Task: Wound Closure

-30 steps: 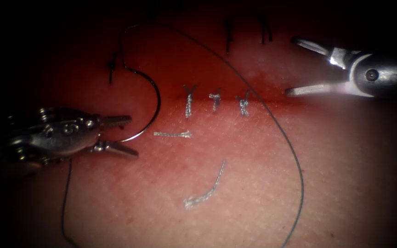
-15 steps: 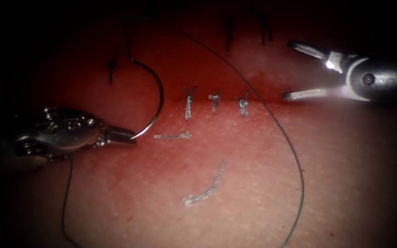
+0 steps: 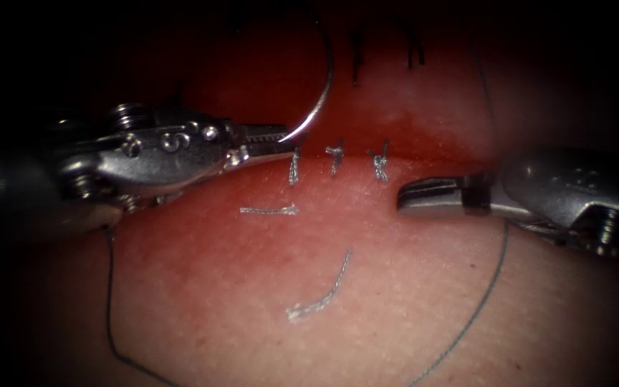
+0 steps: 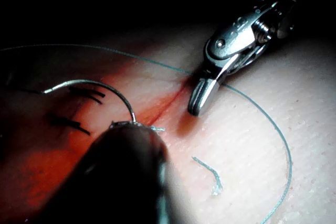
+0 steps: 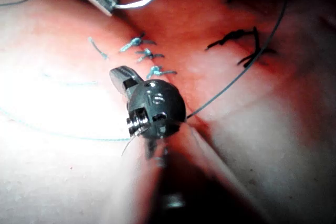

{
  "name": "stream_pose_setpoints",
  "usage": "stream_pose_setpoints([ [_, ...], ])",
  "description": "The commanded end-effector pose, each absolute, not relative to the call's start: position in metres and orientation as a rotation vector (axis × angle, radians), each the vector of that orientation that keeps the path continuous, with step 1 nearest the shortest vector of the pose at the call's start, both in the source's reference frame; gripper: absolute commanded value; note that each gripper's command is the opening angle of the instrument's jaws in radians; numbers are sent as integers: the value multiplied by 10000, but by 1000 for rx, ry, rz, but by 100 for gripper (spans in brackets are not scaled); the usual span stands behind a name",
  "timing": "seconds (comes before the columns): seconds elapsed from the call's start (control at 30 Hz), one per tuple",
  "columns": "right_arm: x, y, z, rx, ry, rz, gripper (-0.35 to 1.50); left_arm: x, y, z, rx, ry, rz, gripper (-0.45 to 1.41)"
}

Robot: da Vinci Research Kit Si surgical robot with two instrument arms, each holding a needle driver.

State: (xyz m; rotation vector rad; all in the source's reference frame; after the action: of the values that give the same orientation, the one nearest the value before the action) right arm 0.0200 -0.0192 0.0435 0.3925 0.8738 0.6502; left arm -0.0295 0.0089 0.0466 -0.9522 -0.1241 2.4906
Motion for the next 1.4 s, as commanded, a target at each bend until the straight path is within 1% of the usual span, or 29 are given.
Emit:
stream_pose_setpoints([
  [0.03, 224, -203, 440, 387, 819, 680, -35, -306, 93, 468, -952, -115, 2497, -45],
  [0.1, 223, -215, 450, 333, 656, 727, -35, -322, 92, 463, -945, -87, 2517, -45],
  [0.2, 203, -215, 462, 277, 546, 785, -35, -336, 89, 461, -927, -67, 2522, -45],
  [0.23, 186, -214, 469, 228, 472, 815, -35, -344, 86, 461, -920, -57, 2524, -45],
  [0.3, 169, -214, 475, 222, 402, 828, -35, -350, 84, 460, -901, -26, 2537, -45],
  [0.33, 150, -216, 481, 220, 346, 824, -35, -356, 81, 460, -875, 28, 2548, -45],
  [0.4, 130, -216, 486, 212, 308, 833, -35, -361, 80, 460, -861, 80, 2554, -45],
  [0.47, 114, -211, 489, 189, 328, 747, -35, -366, 78, 461, -859, 129, 2557, -45],
  [0.63, 91, -193, 485, 123, 502, 573, -35, -378, 71, 462, -851, 255, 2566, -45],
  [0.73, 82, -191, 475, 102, 493, 527, -35, -385, 65, 464, -830, 309, 2578, -45],
  [0.77, 78, -187, 469, 95, 483, 513, -25, -390, 62, 465, -821, 318, 2578, -45],
  [0.8, 76, -183, 462, 96, 470, 528, -6, -395, 57, 468, -795, 348, 2584, -45],
  [0.83, 76, -180, 459, 108, 468, 534, -1, -398, 54, 469, -780, 364, 2588, -45],
  [0.87, 76, -171, 450, 132, 538, 552, 9, -405, 45, 473, -739, 422, 2596, -45],
  [0.9, 76, -167, 446, 122, 571, 560, -1, -408, 42, 475, -729, 443, 2595, -45],
  [0.93, 76, -162, 440, 126, 609, 646, -21, -411, 38, 477, -714, 460, 2589, -45],
  [0.97, 76, -155, 432, 141, 669, 822, -35, -418, 32, 482, -670, 511, 2589, -45],
  [1.0, 78, -145, 420, 152, 706, 956, -18, -423, 28, 487, -635, 549, 2592, -45],
  [1.03, 80, -143, 415, 153, 693, 994, -15, -425, 27, 488, -621, 557, 2596, -45],
  [1.07, 82, -141, 410, 144, 681, 1030, 0, -427, 26, 490, -612, 568, 2598, -45],
  [1.1, 84, -138, 403, 142, 666, 1070, 26, -429, 24, 492, -597, 581, 2599, -45],
  [1.13, 89, -135, 395, 119, 642, 1108, 73, -432, 21, 495, -574, 604, 2608, -45],
  [1.17, 94, -133, 391, 100, 625, 1128, 94, -433, 20, 496, -565, 622, 2611, -45],
  [1.23, 103, -131, 386, 89, 615, 1140, 103, -435, 18, 497, -536, 655, 2616, -45],
  [1.33, 118, -129, 385, 55, 589, 1163, 106, -438, 15, 498, -476, 741, 2628, -45],
  [1.4, 127, -128, 386, 23, 551, 1163, 113, -438, 14, 497, -445, 781, 2627, -45],
])
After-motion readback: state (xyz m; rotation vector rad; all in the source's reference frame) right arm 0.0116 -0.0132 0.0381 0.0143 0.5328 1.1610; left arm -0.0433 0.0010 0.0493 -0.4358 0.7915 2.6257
